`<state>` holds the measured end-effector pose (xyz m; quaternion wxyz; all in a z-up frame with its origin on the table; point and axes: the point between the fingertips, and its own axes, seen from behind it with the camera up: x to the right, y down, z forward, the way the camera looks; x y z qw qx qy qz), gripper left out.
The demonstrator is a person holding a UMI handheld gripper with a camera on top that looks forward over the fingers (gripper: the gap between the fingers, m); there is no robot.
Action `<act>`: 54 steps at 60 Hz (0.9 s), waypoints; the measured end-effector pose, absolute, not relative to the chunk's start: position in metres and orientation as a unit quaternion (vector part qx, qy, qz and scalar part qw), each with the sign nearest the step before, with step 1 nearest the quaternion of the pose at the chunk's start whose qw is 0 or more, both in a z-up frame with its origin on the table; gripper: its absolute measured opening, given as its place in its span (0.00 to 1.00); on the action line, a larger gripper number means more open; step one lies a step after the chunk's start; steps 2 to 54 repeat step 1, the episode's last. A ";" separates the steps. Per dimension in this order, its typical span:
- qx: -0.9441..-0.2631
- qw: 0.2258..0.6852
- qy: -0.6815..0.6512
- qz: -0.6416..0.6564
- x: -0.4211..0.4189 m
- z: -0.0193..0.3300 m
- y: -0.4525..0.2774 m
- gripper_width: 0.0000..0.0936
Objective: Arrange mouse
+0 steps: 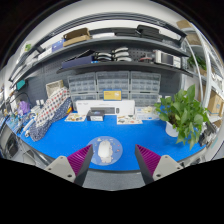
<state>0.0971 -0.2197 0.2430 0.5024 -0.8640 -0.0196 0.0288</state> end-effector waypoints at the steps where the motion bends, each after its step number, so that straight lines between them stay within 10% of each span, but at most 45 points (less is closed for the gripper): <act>1: -0.864 0.502 -0.020 0.029 0.097 0.243 -0.220 0.92; 54: -0.864 0.502 -0.020 0.029 0.097 0.243 -0.220 0.92</act>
